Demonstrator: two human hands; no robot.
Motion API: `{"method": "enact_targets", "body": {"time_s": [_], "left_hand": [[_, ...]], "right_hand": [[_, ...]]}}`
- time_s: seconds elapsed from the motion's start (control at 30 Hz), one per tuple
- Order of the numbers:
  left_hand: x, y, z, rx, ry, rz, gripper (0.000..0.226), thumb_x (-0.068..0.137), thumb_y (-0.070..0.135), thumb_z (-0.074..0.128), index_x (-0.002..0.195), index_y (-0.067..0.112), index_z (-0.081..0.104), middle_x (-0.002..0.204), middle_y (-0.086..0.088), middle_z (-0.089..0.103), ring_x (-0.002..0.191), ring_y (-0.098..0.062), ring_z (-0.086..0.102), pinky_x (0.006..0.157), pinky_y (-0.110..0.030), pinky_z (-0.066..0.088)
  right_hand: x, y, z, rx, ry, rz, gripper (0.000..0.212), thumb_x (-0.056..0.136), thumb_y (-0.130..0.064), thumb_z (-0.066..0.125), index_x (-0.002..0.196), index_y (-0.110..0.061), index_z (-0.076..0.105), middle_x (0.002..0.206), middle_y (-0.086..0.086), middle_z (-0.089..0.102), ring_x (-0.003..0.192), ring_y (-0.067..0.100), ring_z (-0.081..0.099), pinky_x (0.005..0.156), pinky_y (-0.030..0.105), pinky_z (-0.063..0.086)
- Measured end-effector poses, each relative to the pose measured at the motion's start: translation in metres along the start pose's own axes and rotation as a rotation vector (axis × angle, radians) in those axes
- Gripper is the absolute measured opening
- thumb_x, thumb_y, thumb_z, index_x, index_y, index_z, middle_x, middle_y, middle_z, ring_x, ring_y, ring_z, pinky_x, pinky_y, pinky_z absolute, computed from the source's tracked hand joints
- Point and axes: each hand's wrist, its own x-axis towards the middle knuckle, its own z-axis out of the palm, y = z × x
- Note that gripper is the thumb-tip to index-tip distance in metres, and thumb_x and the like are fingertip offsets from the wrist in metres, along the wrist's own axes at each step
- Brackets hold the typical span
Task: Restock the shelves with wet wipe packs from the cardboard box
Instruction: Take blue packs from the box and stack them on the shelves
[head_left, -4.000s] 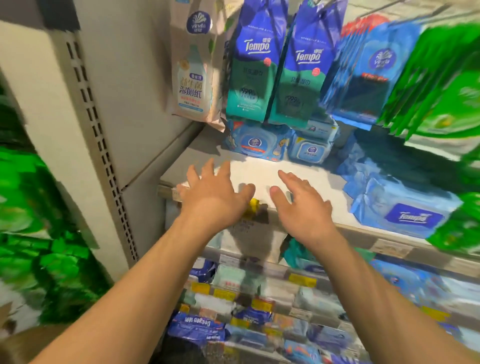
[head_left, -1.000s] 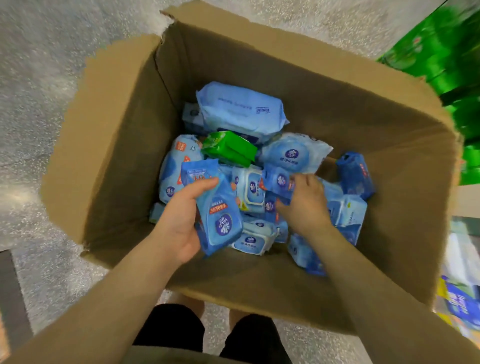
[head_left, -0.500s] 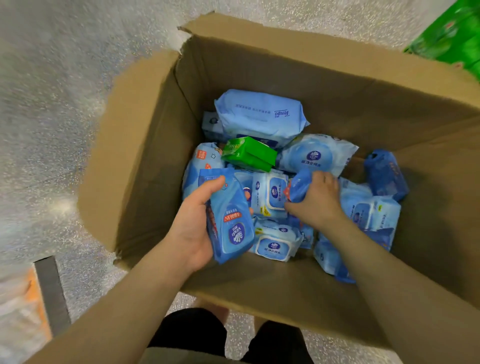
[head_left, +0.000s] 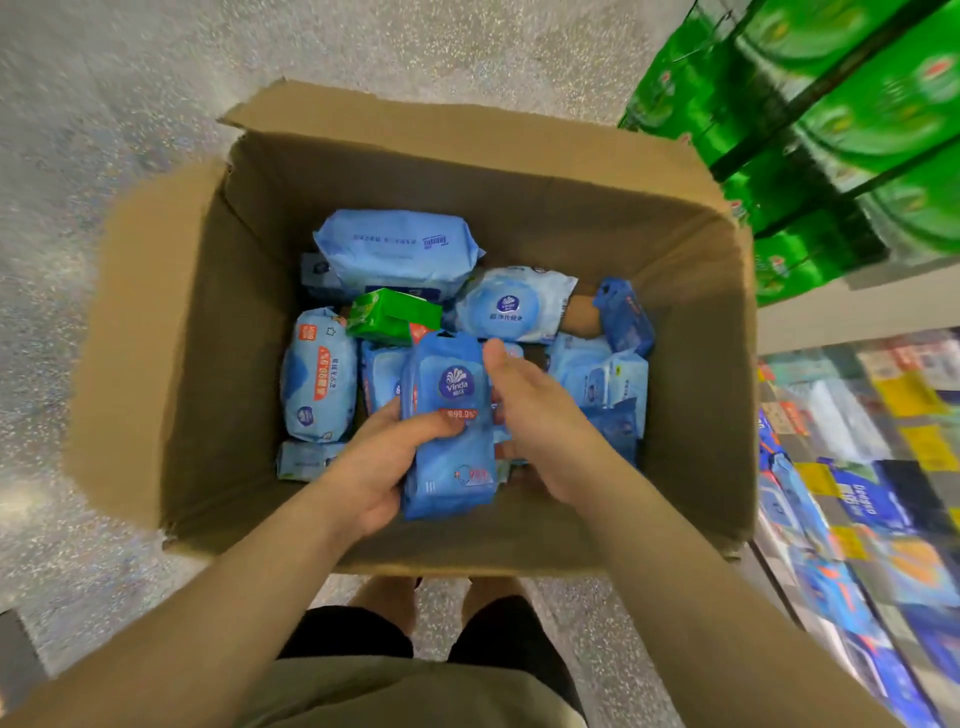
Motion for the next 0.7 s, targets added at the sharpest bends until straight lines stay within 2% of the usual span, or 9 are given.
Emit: {"method": "enact_targets", "body": {"time_s": [0.07, 0.1, 0.17, 0.23, 0.33, 0.47, 0.53, 0.6, 0.7], "left_hand": [[0.002, 0.0, 0.0, 0.001, 0.033, -0.028, 0.037, 0.083, -0.004, 0.064, 0.117, 0.011, 0.066, 0.104, -0.014, 0.075, 0.09, -0.032, 0.073, 0.076, -0.052, 0.059], [0.003, 0.0, -0.001, 0.015, 0.041, -0.028, 0.038, 0.082, -0.005, 0.064, 0.116, 0.011, 0.066, 0.102, -0.013, 0.076, 0.087, -0.031, 0.073, 0.073, -0.049, 0.06], [0.003, -0.002, -0.002, 0.05, 0.04, -0.012, 0.044, 0.074, -0.006, 0.068, 0.114, 0.011, 0.066, 0.1, -0.01, 0.076, 0.084, -0.027, 0.074, 0.07, -0.044, 0.061], [0.003, -0.003, -0.003, 0.04, 0.043, -0.009, 0.049, 0.067, 0.004, 0.075, 0.115, 0.012, 0.067, 0.104, -0.012, 0.075, 0.088, -0.029, 0.072, 0.078, -0.049, 0.06], [0.004, -0.003, -0.005, 0.013, 0.076, -0.026, 0.038, 0.076, 0.023, 0.074, 0.112, 0.016, 0.069, 0.103, -0.013, 0.075, 0.085, -0.029, 0.073, 0.079, -0.051, 0.059], [0.012, 0.002, -0.013, 0.201, 0.203, 0.085, 0.027, 0.085, 0.022, 0.075, 0.11, 0.02, 0.065, 0.104, -0.007, 0.076, 0.084, -0.021, 0.074, 0.076, -0.044, 0.06], [0.016, 0.008, -0.016, 0.481, 0.281, 0.228, 0.03, 0.084, 0.028, 0.077, 0.109, 0.027, 0.061, 0.101, 0.006, 0.074, 0.089, -0.012, 0.071, 0.08, -0.036, 0.059], [0.015, 0.014, -0.013, 0.789, 0.302, 0.409, 0.037, 0.083, 0.033, 0.077, 0.111, 0.032, 0.054, 0.095, 0.023, 0.067, 0.085, 0.008, 0.063, 0.074, -0.019, 0.051], [0.013, 0.015, -0.001, 0.91, 0.276, 0.556, 0.04, 0.085, 0.039, 0.073, 0.117, 0.032, 0.05, 0.092, 0.029, 0.061, 0.08, 0.014, 0.058, 0.071, -0.014, 0.045]], "right_hand": [[0.012, 0.02, -0.039, -0.388, 0.238, -0.143, 0.048, 0.093, -0.057, 0.06, 0.127, -0.024, 0.06, 0.125, 0.005, 0.065, 0.113, 0.025, 0.062, 0.094, 0.043, 0.053], [0.02, 0.033, -0.058, -0.726, 0.329, -0.179, 0.048, 0.095, -0.046, 0.062, 0.135, -0.021, 0.055, 0.132, 0.008, 0.058, 0.122, 0.028, 0.054, 0.099, 0.044, 0.047], [0.03, 0.054, -0.088, -1.268, 0.286, -0.072, 0.064, 0.095, -0.041, 0.062, 0.15, -0.019, 0.038, 0.145, 0.011, 0.042, 0.135, 0.034, 0.037, 0.107, 0.049, 0.037], [0.034, 0.067, -0.097, -1.448, 0.183, 0.102, 0.068, 0.093, -0.039, 0.065, 0.15, -0.021, 0.033, 0.147, 0.011, 0.038, 0.136, 0.036, 0.033, 0.107, 0.051, 0.035], [0.03, 0.074, -0.095, -1.535, 0.206, -0.002, 0.051, 0.089, -0.026, 0.068, 0.136, -0.03, 0.048, 0.135, 0.003, 0.05, 0.129, 0.031, 0.04, 0.1, 0.046, 0.035], [0.005, 0.05, -0.086, -1.372, 0.337, -0.172, 0.02, 0.097, -0.022, 0.058, 0.115, -0.029, 0.06, 0.111, 0.0, 0.068, 0.108, 0.026, 0.061, 0.09, 0.039, 0.036], [-0.013, 0.027, -0.079, -1.063, 0.36, -0.186, 0.013, 0.101, -0.023, 0.055, 0.113, -0.018, 0.058, 0.104, 0.007, 0.068, 0.099, 0.03, 0.064, 0.078, 0.036, 0.041], [-0.027, 0.001, -0.066, -0.734, 0.34, -0.155, 0.01, 0.102, -0.019, 0.054, 0.107, -0.011, 0.055, 0.092, 0.008, 0.063, 0.082, 0.028, 0.062, 0.065, 0.035, 0.044], [-0.039, -0.034, -0.04, -0.167, 0.284, -0.087, 0.011, 0.095, -0.004, 0.054, 0.088, -0.012, 0.052, 0.079, 0.013, 0.064, 0.069, 0.028, 0.068, 0.067, 0.053, 0.062]]}}
